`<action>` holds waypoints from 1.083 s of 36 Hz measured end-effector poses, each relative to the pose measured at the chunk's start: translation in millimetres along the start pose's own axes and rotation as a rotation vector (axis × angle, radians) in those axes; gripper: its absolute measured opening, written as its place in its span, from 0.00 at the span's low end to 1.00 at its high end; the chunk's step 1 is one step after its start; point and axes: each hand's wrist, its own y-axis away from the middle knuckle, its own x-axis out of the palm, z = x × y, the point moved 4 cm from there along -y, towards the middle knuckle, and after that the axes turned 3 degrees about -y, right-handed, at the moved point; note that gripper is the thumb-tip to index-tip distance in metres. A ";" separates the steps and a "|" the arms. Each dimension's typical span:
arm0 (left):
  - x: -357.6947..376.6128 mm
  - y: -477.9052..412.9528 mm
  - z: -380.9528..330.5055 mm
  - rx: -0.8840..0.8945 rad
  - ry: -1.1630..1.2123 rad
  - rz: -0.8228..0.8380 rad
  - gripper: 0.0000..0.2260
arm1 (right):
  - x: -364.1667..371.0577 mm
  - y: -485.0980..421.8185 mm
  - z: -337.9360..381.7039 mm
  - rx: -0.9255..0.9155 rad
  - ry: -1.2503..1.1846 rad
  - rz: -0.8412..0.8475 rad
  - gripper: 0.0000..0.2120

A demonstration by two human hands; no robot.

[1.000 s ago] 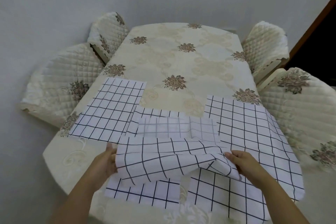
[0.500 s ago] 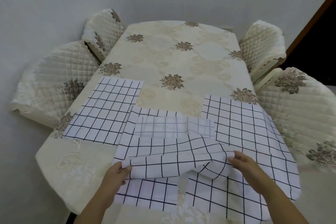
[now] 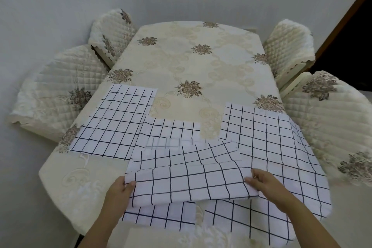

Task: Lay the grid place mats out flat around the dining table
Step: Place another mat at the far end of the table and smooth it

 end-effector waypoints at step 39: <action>20.2 7.4 28.9 -0.006 -0.532 0.054 0.10 | 19.3 -14.9 -35.2 0.214 0.327 -0.319 0.13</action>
